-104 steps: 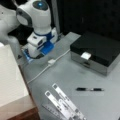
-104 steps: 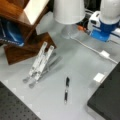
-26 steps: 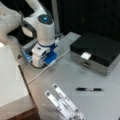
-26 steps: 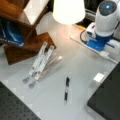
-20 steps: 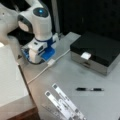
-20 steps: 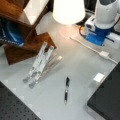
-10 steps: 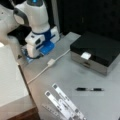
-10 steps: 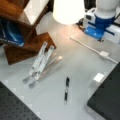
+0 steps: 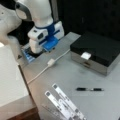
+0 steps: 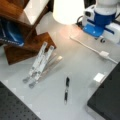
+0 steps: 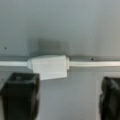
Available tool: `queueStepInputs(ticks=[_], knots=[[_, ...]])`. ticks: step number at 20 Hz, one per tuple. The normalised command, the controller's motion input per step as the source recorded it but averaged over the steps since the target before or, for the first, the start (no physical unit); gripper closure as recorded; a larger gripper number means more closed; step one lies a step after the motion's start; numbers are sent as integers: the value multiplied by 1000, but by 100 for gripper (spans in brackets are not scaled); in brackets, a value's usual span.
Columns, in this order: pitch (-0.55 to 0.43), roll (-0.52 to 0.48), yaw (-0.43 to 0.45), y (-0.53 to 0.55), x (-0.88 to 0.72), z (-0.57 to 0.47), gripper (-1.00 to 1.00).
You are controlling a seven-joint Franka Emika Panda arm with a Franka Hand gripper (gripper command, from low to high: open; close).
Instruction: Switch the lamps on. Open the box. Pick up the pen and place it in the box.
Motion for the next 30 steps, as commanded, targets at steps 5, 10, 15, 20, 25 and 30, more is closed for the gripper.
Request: queueStepInputs(ticks=[5, 10, 15, 20, 25, 30], knots=[[329, -18, -64, -24, 329, 244, -100], [311, 79, -131, -4, 476, 276, -100], [302, 213, -181, 29, 581, 248, -100], [284, 284, -181, 95, 579, 214, -100], [231, 268, -93, 99, 409, 150, -100], [174, 382, 36, 36, 298, 80, -100]])
